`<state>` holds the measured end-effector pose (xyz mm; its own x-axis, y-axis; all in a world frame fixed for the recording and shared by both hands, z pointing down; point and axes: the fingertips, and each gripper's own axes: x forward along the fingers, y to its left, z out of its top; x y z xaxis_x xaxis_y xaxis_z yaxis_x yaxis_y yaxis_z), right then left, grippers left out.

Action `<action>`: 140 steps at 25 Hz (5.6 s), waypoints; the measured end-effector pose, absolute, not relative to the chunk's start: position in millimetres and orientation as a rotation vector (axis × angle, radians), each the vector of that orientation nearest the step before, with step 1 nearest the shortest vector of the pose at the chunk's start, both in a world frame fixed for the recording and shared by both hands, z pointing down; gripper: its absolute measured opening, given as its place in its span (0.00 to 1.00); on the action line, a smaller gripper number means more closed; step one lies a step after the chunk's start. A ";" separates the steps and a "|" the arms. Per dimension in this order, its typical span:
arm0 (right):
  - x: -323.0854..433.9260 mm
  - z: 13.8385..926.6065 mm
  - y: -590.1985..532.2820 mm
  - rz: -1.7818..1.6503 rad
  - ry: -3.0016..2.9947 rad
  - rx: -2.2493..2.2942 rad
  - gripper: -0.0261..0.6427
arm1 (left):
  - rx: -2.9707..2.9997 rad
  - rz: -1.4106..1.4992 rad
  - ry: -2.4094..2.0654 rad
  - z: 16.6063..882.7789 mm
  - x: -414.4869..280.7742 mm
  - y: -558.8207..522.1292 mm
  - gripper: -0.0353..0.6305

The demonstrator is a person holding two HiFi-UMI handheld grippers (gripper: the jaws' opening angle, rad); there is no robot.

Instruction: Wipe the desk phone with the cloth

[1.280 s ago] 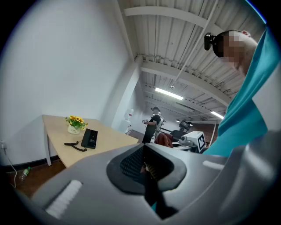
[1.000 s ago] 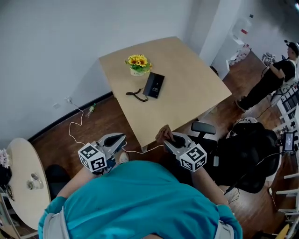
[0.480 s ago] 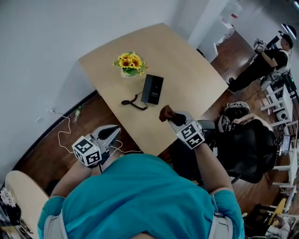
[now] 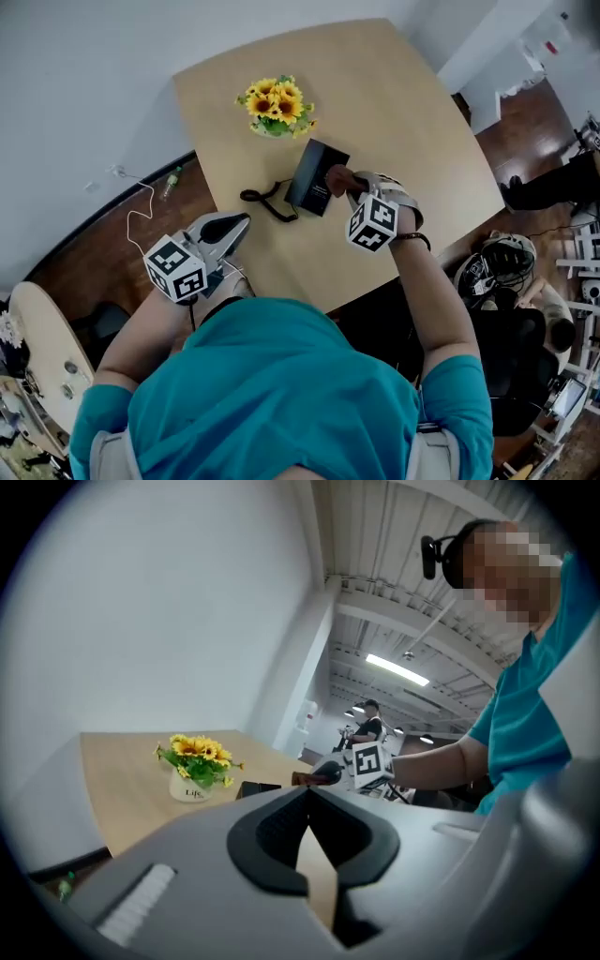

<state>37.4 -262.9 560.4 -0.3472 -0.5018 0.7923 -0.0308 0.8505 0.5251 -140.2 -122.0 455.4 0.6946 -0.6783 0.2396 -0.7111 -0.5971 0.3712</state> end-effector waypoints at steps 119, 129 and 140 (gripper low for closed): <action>58.3 673.0 -291.7 -0.333 -1.822 0.455 0.21 | 2.351 0.179 -0.831 501.2 -125.5 -124.7 0.06; -12.2 694.9 -127.5 -0.297 -1.966 0.108 0.21 | 2.351 0.155 -0.820 501.2 -123.6 -122.4 0.06; -43.8 706.8 -163.1 -0.301 -1.932 0.184 0.21 | 2.344 0.160 -0.830 499.8 -126.2 -117.6 0.06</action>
<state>-43.8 -163.1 706.8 -0.3705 -0.2686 0.8891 0.0143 0.9555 0.2946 -126.2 -117.6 499.8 0.7933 -0.5238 0.3102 -0.6016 -0.5967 0.5310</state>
